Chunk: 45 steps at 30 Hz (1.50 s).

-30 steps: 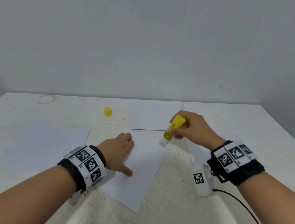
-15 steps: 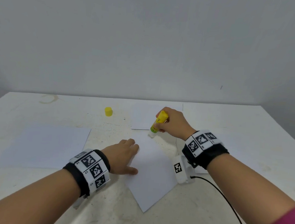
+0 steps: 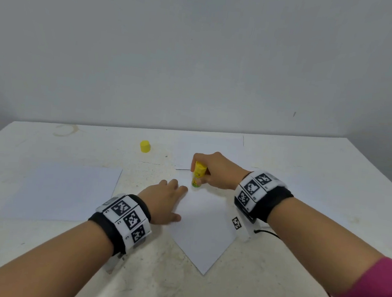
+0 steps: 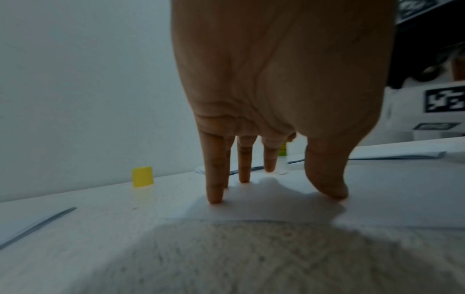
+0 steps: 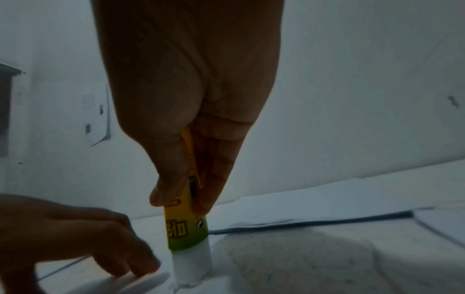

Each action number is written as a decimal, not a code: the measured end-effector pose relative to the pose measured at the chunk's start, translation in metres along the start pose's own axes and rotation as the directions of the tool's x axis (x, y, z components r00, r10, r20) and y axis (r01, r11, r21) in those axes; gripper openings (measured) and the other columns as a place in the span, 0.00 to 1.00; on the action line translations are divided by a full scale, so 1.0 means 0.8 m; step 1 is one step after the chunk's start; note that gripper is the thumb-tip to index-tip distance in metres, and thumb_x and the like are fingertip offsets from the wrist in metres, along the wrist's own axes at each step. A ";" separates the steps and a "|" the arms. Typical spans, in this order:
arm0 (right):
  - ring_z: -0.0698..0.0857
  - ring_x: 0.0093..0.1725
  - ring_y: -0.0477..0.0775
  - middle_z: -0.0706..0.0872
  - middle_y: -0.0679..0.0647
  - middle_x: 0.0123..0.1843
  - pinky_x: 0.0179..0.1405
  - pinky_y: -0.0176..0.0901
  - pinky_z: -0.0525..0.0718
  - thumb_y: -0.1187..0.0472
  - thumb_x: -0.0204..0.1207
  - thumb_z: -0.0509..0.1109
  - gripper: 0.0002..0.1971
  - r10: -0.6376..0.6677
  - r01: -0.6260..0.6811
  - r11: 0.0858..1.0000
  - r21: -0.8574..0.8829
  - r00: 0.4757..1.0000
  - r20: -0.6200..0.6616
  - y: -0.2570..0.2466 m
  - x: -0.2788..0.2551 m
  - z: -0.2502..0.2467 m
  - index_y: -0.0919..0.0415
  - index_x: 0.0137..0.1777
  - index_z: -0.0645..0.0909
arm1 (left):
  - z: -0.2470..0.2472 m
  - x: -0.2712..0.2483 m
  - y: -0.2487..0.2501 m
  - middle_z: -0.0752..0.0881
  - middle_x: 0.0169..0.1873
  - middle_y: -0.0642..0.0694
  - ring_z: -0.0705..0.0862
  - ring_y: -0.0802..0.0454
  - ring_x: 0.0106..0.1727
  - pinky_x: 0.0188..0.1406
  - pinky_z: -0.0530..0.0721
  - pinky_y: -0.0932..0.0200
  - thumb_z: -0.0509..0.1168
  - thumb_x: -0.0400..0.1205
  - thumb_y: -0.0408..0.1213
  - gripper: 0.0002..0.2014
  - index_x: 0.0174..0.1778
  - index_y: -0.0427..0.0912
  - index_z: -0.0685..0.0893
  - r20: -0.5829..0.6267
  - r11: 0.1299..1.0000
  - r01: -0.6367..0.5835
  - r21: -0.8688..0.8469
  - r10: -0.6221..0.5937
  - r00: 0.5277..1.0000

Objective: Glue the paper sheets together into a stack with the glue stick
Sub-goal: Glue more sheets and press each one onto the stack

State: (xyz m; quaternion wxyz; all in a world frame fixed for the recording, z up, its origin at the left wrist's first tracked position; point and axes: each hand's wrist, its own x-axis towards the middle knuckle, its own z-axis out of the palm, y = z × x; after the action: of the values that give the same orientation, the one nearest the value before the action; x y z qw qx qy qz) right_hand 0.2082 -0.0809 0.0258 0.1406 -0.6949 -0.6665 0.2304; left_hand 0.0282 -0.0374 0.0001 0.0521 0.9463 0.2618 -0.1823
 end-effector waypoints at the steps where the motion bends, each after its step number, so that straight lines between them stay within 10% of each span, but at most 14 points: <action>1: 0.81 0.45 0.51 0.83 0.49 0.45 0.47 0.42 0.81 0.64 0.74 0.74 0.13 -0.006 0.007 1.000 -0.026 1.000 0.019 0.004 -0.010 -0.003 0.56 0.56 0.78 | -0.001 0.001 -0.003 0.66 0.73 0.44 0.70 0.44 0.70 0.62 0.78 0.50 0.63 0.81 0.57 0.37 0.82 0.48 0.55 -0.006 1.000 -0.010 0.010 0.010 1.000; 16: 0.77 0.31 0.35 0.82 0.40 0.37 0.35 0.30 0.76 0.62 0.71 0.78 0.13 0.083 -0.067 0.993 -0.098 0.981 0.174 0.041 -0.116 -0.036 0.49 0.48 0.78 | 0.001 0.007 -0.015 0.59 0.71 0.45 0.59 0.46 0.73 0.68 0.68 0.52 0.61 0.75 0.68 0.39 0.80 0.55 0.63 -0.076 0.985 -0.037 0.167 0.051 0.996; 21: 0.81 0.32 0.32 0.84 0.42 0.38 0.33 0.24 0.76 0.63 0.70 0.79 0.12 0.087 -0.074 0.991 0.107 0.989 -0.120 0.045 -0.107 -0.049 0.51 0.48 0.81 | 0.003 0.002 -0.009 0.60 0.71 0.42 0.62 0.45 0.71 0.65 0.70 0.52 0.60 0.75 0.70 0.42 0.71 0.37 0.67 -0.104 0.979 -0.027 0.201 0.049 0.993; 26: 0.83 0.30 0.35 0.84 0.44 0.38 0.31 0.21 0.77 0.65 0.70 0.79 0.12 0.154 -0.092 0.966 0.241 0.956 -0.249 0.045 -0.082 -0.045 0.57 0.49 0.81 | 0.006 0.000 -0.005 0.38 0.84 0.51 0.53 0.49 0.82 0.72 0.73 0.49 0.61 0.83 0.52 0.36 0.84 0.54 0.50 -0.009 0.965 -0.258 0.057 0.259 0.966; 34: 0.84 0.43 0.52 0.84 0.48 0.41 0.46 0.42 0.84 0.65 0.70 0.78 0.12 0.201 -0.118 0.952 0.284 0.938 -0.282 0.038 -0.044 -0.023 0.57 0.50 0.80 | 0.002 0.000 -0.011 0.55 0.79 0.47 0.64 0.49 0.75 0.61 0.76 0.52 0.59 0.81 0.61 0.35 0.82 0.53 0.59 -0.026 0.975 -0.186 0.121 0.191 0.981; 40: 0.78 0.39 0.43 0.80 0.49 0.43 0.33 0.28 0.73 0.64 0.72 0.76 0.12 0.182 -0.109 0.961 0.256 0.941 -0.284 0.023 -0.015 -0.008 0.57 0.54 0.80 | 0.001 0.002 -0.006 0.57 0.82 0.46 0.62 0.48 0.78 0.69 0.73 0.50 0.59 0.82 0.60 0.37 0.79 0.39 0.61 -0.015 0.985 -0.163 0.049 0.164 0.986; 45: 0.79 0.47 0.52 0.82 0.55 0.51 0.43 0.37 0.75 0.63 0.75 0.73 0.13 0.160 -0.130 0.978 0.164 0.970 -0.182 0.010 0.003 0.002 0.58 0.58 0.78 | 0.003 0.003 -0.007 0.67 0.76 0.44 0.70 0.46 0.72 0.68 0.73 0.52 0.60 0.82 0.60 0.39 0.80 0.37 0.59 -0.009 0.988 -0.153 0.025 0.153 0.988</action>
State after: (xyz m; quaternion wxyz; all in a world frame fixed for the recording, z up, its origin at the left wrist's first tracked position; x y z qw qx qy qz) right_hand 0.2148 -0.0791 0.0202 0.2398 -0.7484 -0.5775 0.2209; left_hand 0.0267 -0.0313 -0.0028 0.0528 0.9651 0.1866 -0.1759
